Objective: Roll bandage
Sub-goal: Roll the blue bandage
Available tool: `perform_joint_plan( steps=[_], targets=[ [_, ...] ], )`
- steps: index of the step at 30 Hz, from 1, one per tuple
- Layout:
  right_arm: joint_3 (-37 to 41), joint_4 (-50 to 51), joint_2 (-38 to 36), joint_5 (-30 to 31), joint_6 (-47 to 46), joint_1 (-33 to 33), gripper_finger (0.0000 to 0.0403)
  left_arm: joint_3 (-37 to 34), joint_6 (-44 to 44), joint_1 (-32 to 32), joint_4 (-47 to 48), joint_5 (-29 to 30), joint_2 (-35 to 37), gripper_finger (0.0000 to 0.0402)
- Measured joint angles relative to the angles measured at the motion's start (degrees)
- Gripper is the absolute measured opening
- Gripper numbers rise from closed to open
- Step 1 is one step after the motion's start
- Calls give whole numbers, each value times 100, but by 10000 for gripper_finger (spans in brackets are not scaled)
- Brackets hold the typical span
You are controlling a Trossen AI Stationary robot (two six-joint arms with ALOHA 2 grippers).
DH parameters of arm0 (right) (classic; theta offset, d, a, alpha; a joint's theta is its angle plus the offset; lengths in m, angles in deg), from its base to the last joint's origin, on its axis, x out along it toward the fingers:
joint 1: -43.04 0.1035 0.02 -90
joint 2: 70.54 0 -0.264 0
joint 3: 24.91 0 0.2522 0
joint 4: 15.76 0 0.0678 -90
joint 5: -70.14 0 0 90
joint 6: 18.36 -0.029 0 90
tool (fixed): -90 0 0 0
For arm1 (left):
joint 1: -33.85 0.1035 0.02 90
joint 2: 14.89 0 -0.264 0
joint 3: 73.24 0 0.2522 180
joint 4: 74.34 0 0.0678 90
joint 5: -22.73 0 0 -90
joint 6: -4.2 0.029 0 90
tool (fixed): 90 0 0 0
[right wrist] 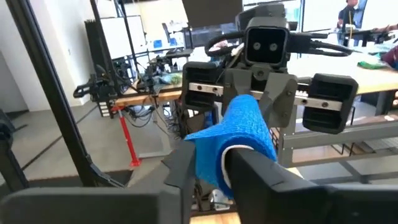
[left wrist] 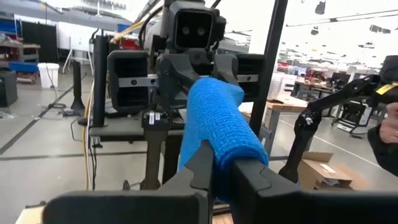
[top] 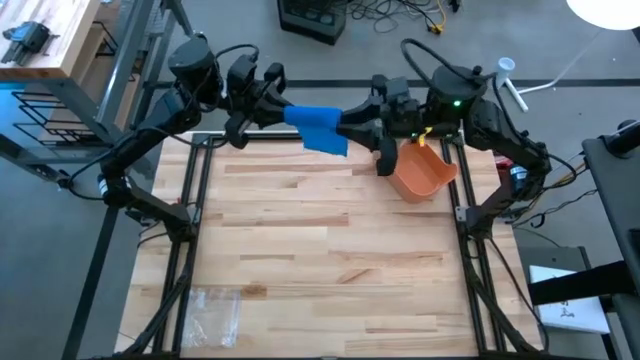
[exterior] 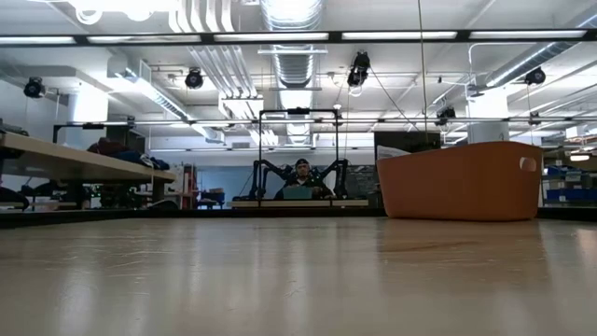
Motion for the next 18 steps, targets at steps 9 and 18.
perform_joint_plan(
  steps=[9, 18],
  targets=[
    [-330, 547, -378, 1, 437, 34, 151, 599, -62, 68, -14, -120, 50, 7],
    [-321, 67, -162, 223, 624, 37, 149, 873, -125, 82, 7, -110, 50, 7]
  ],
)
